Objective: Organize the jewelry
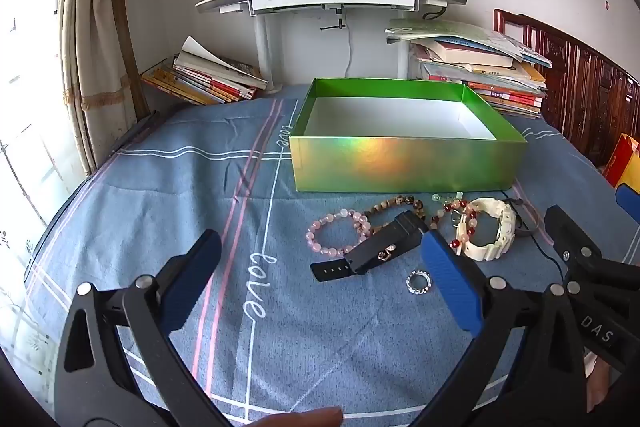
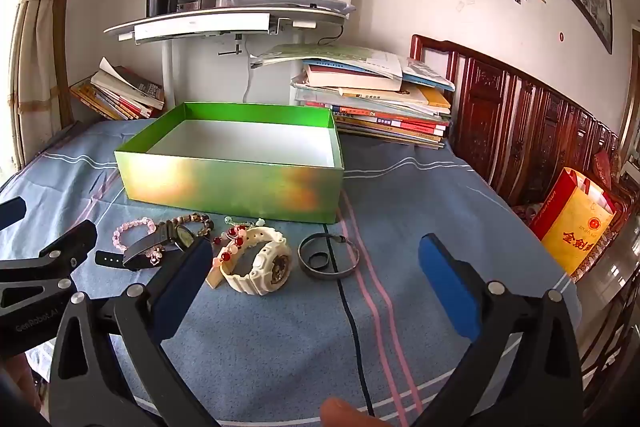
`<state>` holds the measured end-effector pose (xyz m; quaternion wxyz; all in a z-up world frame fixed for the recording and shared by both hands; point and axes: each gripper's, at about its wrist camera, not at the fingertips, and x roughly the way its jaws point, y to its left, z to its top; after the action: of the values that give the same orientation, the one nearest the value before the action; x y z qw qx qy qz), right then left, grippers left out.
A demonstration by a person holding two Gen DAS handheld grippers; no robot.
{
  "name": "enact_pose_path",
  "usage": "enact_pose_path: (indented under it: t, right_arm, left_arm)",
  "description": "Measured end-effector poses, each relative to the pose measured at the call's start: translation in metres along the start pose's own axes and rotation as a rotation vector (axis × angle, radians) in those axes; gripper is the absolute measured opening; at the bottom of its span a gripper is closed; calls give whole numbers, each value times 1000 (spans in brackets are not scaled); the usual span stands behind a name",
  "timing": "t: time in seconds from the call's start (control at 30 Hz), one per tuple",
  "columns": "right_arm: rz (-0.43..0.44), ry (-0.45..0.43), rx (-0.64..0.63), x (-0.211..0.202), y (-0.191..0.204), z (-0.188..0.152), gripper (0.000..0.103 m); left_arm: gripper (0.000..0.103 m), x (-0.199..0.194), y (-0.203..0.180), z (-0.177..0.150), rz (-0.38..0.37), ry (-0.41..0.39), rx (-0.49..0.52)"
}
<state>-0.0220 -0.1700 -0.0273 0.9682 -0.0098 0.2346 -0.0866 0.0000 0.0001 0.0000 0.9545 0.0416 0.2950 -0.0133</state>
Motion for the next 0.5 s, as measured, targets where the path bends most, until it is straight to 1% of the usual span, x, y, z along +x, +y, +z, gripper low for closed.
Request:
enact_pose_path:
  t: [0.5]
  right_arm:
    - [4,0,7,0,-1,-1,101]
  left_arm:
    - [99,0,0,0,-2,6,-1]
